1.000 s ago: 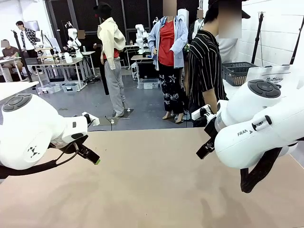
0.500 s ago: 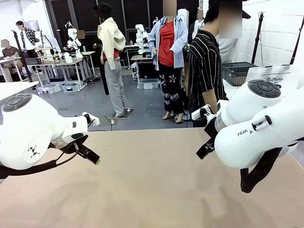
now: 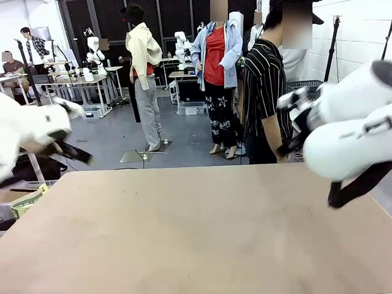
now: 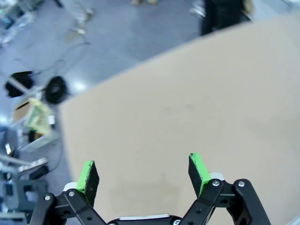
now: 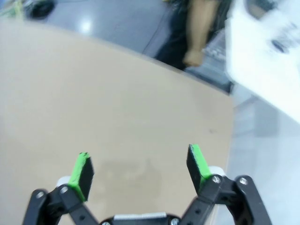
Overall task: Transfer purchased items from the store into the shopping bag.
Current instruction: Open the Reusable shopping bag in the center of the table.
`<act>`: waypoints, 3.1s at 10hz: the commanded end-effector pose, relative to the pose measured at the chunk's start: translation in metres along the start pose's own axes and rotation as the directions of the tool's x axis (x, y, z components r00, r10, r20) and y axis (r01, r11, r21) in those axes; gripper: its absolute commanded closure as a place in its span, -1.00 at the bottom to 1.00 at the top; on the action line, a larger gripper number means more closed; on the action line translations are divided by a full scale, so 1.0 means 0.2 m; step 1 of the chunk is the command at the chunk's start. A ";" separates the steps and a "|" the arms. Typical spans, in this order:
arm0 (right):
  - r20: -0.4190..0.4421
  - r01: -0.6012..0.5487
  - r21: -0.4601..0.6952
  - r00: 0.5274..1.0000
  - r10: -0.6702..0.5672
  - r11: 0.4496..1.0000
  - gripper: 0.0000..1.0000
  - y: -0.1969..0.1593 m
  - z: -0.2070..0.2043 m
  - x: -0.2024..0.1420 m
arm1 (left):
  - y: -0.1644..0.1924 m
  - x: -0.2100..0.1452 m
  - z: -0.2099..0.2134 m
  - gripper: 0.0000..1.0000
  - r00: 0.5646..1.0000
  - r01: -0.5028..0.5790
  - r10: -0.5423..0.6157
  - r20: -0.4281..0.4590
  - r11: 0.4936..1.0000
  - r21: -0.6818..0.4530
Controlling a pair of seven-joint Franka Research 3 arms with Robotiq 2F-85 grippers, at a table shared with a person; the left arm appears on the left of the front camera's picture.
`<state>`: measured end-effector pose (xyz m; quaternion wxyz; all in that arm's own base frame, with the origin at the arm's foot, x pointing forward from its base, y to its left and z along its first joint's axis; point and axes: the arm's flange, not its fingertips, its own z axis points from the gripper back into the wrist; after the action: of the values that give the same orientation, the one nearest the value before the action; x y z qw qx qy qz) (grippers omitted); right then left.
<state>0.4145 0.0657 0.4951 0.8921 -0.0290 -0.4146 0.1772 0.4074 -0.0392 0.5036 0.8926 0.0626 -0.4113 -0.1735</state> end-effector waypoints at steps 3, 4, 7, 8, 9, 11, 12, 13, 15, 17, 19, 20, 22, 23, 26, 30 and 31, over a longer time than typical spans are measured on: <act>-0.083 0.413 -0.342 0.882 -0.465 0.844 -1.00 -0.93 -0.10 -0.23 | 0.50 -0.53 0.26 -1.00 0.957 -0.228 0.272 -0.104 0.923 0.310; -0.105 0.518 -0.401 0.793 -0.600 0.755 -1.00 -1.15 -0.13 -0.47 | 0.63 -0.78 0.34 -1.00 0.903 -0.369 0.418 -0.093 0.870 0.328; -0.149 0.693 -0.394 0.600 -0.786 0.604 -1.00 -1.46 -0.18 -1.09 | 0.81 -1.35 0.47 -1.00 0.736 -0.636 0.677 -0.004 0.693 0.338; -0.145 0.713 -0.376 0.585 -0.798 0.592 -1.00 -1.49 -0.19 -1.18 | 0.86 -1.36 0.42 -1.00 0.738 -0.630 0.675 -0.019 0.699 0.338; -0.157 0.701 -0.374 0.598 -0.786 0.607 -1.00 -1.49 -0.20 -1.19 | 0.86 -1.33 0.39 -1.00 0.766 -0.599 0.641 -0.044 0.737 0.313; -0.155 0.667 -0.360 0.646 -0.747 0.652 -1.00 -1.44 -0.21 -1.11 | 0.84 -1.24 0.33 -1.00 0.817 -0.552 0.576 -0.034 0.798 0.241; -0.165 0.696 -0.415 0.575 -0.801 0.585 -1.00 -1.43 -0.18 -1.17 | 1.36 -1.08 0.43 -1.00 0.735 -0.621 0.675 -0.062 0.707 0.338; -0.165 0.696 -0.415 0.575 -0.801 0.585 -1.00 -1.43 -0.18 -1.17 | 1.36 -1.08 0.43 -1.00 0.735 -0.621 0.675 -0.062 0.707 0.338; -0.165 0.696 -0.415 0.575 -0.801 0.585 -1.00 -1.43 -0.18 -1.17 | 1.36 -1.08 0.43 -1.00 0.735 -0.621 0.675 -0.062 0.707 0.338; -0.165 0.696 -0.415 0.575 -0.801 0.585 -1.00 -1.43 -0.18 -1.17 | 1.36 -1.08 0.43 -1.00 0.735 -0.621 0.675 -0.062 0.707 0.338; -0.165 0.696 -0.415 0.575 -0.801 0.585 -1.00 -1.43 -0.18 -1.17 | 1.36 -1.08 0.43 -1.00 0.735 -0.621 0.675 -0.062 0.707 0.338; -0.165 0.696 -0.415 0.575 -0.801 0.585 -1.00 -1.43 -0.18 -1.17 | 1.36 -1.08 0.43 -1.00 0.735 -0.621 0.675 -0.062 0.707 0.338; -0.165 0.696 -0.415 0.575 -0.801 0.585 -1.00 -1.43 -0.18 -1.17 | 1.36 -1.08 0.43 -1.00 0.735 -0.621 0.675 -0.062 0.707 0.338; -0.165 0.696 -0.415 0.575 -0.801 0.585 -1.00 -1.43 -0.18 -1.17 | 1.36 -1.08 0.43 -1.00 0.735 -0.621 0.675 -0.062 0.707 0.338; -0.165 0.696 -0.415 0.575 -0.801 0.585 -1.00 -1.43 -0.18 -1.17 | 1.36 -1.08 0.43 -1.00 0.735 -0.621 0.675 -0.062 0.707 0.338; -0.165 0.696 -0.415 0.575 -0.801 0.585 -1.00 -1.43 -0.18 -1.17 | 1.36 -1.08 0.43 -1.00 0.735 -0.621 0.675 -0.062 0.707 0.338; -0.165 0.696 -0.415 0.575 -0.801 0.585 -1.00 -1.43 -0.18 -1.17 | 1.36 -1.08 0.43 -1.00 0.735 -0.621 0.675 -0.062 0.707 0.338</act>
<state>0.3856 -0.2784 0.3586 0.9225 -0.0166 -0.2526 -0.2913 0.2827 0.2953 0.4753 0.9108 0.0651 -0.3463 0.2152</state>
